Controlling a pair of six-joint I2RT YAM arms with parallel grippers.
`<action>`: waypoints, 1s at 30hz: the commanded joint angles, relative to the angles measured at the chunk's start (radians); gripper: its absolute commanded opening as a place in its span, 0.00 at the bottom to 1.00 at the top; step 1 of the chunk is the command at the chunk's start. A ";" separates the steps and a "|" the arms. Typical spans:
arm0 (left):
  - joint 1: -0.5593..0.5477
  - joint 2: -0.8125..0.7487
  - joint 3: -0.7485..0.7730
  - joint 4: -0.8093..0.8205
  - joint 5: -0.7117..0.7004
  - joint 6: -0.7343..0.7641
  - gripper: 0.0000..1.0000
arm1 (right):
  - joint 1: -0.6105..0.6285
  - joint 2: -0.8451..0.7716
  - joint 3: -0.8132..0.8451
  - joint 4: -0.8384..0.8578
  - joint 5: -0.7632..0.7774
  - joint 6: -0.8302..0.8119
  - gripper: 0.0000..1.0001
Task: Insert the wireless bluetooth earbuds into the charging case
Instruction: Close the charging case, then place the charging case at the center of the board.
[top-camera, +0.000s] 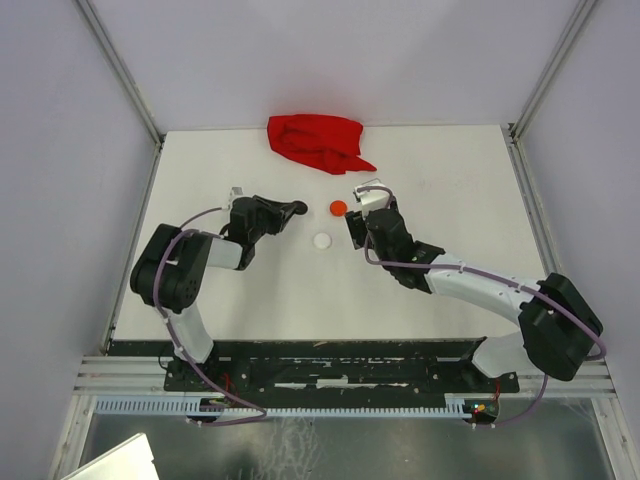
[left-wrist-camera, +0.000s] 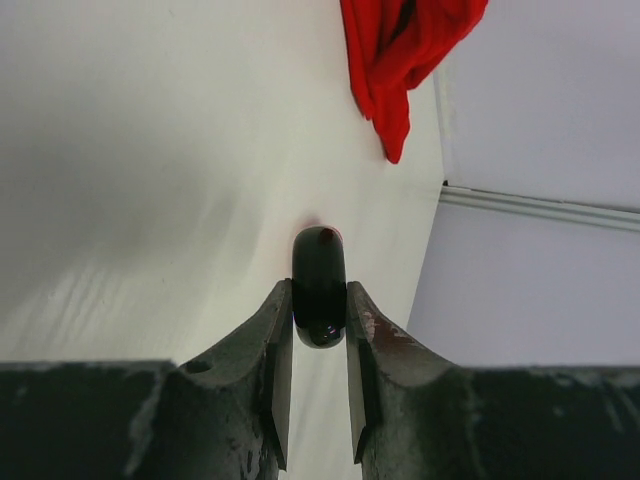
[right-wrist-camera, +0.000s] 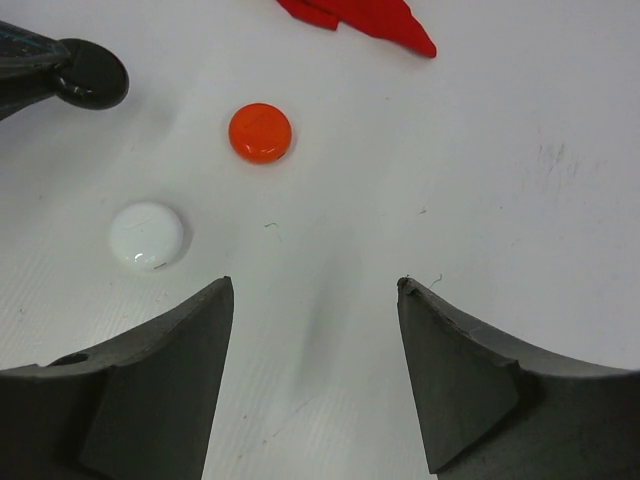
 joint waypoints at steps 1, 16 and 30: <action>0.005 0.075 0.086 -0.026 -0.041 0.117 0.03 | -0.015 -0.047 0.053 -0.039 -0.040 0.039 0.75; 0.013 0.168 0.190 -0.074 -0.055 0.209 0.40 | -0.057 -0.075 0.090 -0.131 -0.136 0.101 0.79; 0.111 -0.069 0.055 -0.236 -0.187 0.304 0.62 | -0.136 -0.128 0.145 -0.306 -0.111 0.255 0.98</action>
